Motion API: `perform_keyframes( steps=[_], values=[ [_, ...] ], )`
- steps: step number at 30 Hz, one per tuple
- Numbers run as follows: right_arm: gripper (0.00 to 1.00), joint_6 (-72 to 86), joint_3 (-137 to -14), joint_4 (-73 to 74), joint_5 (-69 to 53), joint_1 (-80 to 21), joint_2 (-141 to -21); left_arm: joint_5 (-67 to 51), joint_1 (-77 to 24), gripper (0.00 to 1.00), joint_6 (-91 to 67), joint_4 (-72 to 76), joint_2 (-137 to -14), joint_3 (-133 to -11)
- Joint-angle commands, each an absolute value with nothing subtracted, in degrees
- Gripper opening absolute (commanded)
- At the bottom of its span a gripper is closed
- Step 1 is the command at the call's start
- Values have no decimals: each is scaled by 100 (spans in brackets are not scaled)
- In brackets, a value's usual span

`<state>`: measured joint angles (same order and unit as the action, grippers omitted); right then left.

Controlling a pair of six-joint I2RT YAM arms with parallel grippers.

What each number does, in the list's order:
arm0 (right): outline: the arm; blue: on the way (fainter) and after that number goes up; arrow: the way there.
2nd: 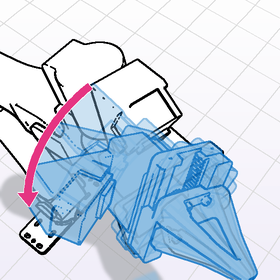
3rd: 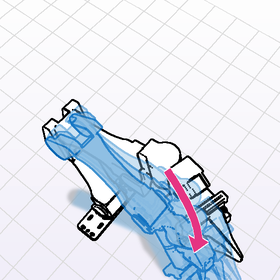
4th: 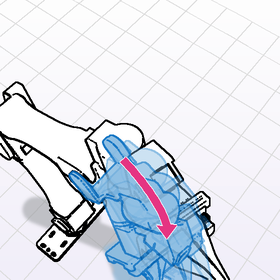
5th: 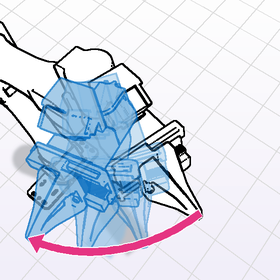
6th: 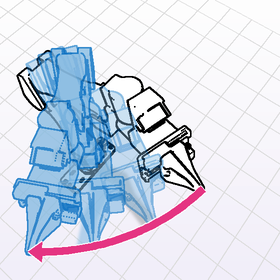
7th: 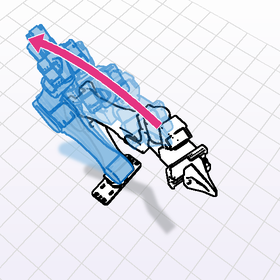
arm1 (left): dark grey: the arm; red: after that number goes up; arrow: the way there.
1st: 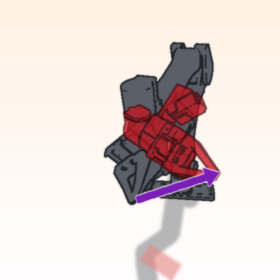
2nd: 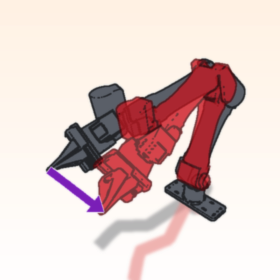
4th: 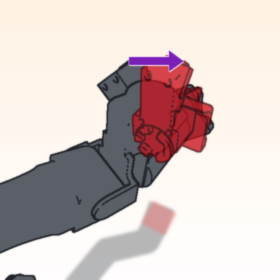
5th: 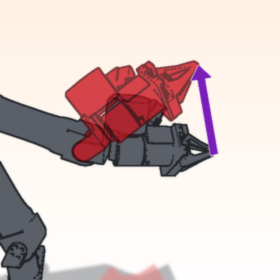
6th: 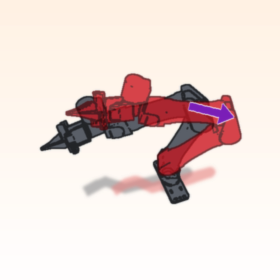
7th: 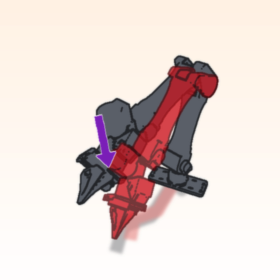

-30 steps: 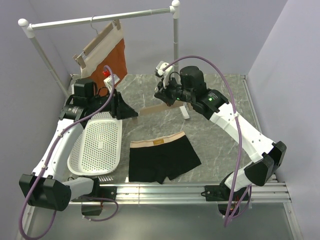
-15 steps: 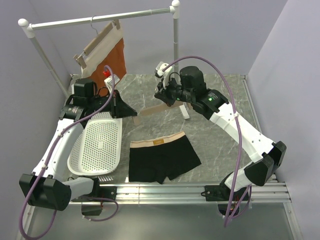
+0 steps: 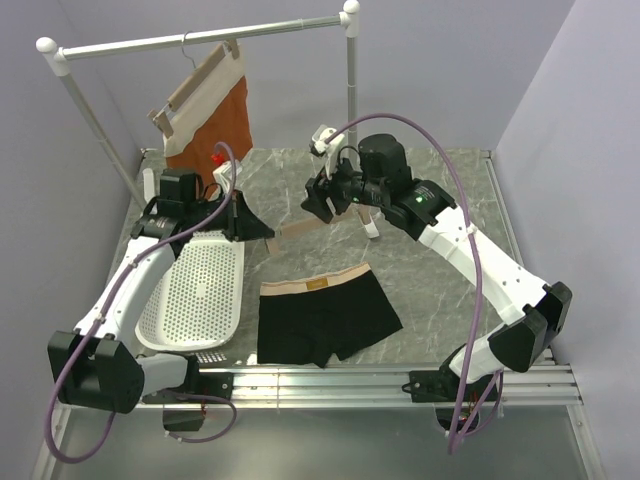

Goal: Clip the underwear to the hanger

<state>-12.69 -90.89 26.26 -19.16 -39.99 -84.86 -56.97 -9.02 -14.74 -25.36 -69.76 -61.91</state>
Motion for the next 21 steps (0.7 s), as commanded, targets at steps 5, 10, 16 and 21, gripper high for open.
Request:
perform_keyframes(
  steps=[5, 10, 16, 21],
  values=[
    [74, -1265, -8895, 3128, -2530, -4043, -8455, -5467, -879, 0, -1407, -2056, -7390, -5968],
    [68, -1520, -8395, 3243, -3547, -4052, -8341, -5370, -879, 0, -1099, -2092, -7742, -5880],
    [46, -1564, -7779, 2839, -3684, -4315, -8595, -5177, -879, 0, -818, -2153, -8050, -5941],
    [38, -1337, -7787, 2409, -2850, -4781, -9263, -5063, -879, 0, -747, -2153, -8270, -6047]
  ],
)
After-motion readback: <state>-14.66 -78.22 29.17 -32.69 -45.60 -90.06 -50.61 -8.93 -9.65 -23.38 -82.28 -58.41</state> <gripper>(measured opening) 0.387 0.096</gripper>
